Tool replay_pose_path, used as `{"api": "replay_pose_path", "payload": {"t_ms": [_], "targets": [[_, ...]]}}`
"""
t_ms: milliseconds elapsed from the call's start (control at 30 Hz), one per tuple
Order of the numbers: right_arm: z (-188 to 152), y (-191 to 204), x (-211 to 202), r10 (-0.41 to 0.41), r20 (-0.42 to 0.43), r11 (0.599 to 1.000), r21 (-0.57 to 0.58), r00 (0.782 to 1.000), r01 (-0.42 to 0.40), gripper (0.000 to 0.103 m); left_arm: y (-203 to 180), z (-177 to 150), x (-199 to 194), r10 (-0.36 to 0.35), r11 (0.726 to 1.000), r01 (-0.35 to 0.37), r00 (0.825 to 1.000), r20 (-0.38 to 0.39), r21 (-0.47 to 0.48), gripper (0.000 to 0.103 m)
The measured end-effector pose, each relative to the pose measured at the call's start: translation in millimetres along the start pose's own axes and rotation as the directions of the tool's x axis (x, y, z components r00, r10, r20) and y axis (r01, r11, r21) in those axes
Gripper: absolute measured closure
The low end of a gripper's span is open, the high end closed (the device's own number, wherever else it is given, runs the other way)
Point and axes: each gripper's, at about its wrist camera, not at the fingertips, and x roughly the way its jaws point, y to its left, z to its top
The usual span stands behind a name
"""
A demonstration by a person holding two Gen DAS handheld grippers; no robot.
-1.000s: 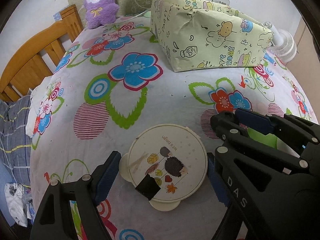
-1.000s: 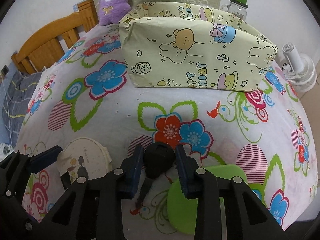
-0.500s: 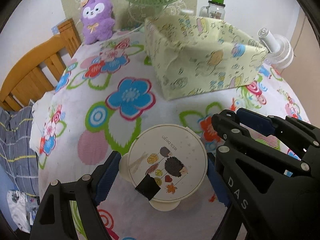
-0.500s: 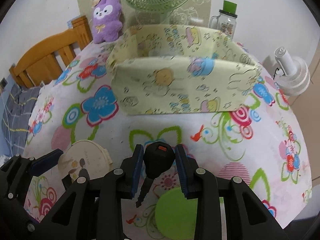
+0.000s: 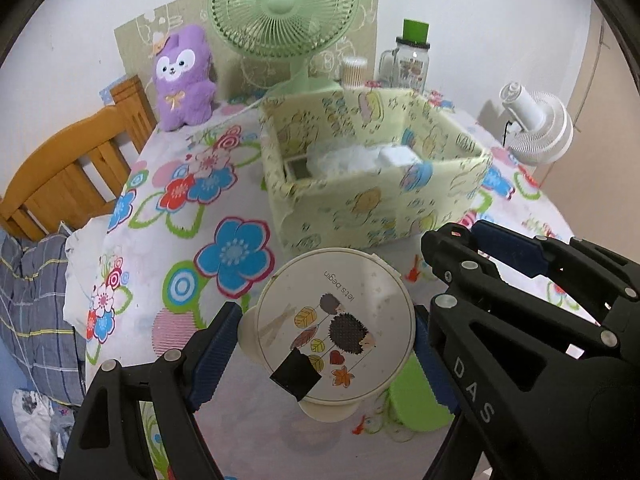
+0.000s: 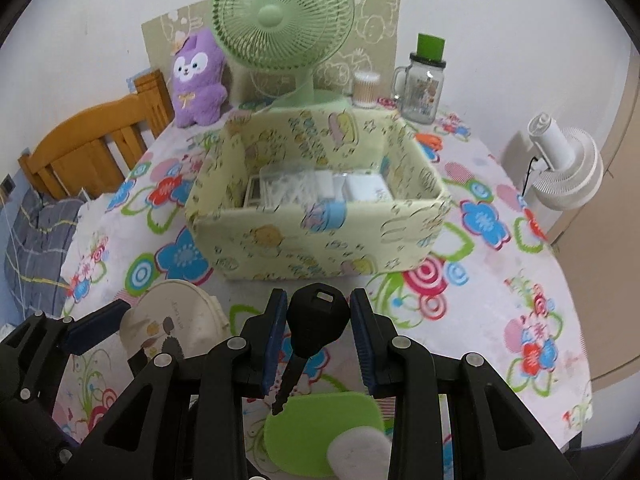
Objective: Organize rigid objects
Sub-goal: 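Carry the round container with the left tool and the key with the right tool over the fabric box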
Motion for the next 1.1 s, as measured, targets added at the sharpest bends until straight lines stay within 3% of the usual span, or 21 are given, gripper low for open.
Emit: {"api": "replay_pose_path", "payload": {"t_ms": [500,1100], "targets": [[24.7,-27.3,-32.5,0.000,0.052,1.000,0.010,0.999,-0.001,0.068,-26.0,24.9,-30.5,0.041,0.999,-0.040,0.997,0.062,-0.011,0.018],[52.8,-58.2,-54.7,-0.008,0.103,0.999,0.033,0.995,0.005,0.068,-51.4,56.5,-51.1,0.040,0.999,-0.040,0.992,0.118,-0.003,0.018]]}}
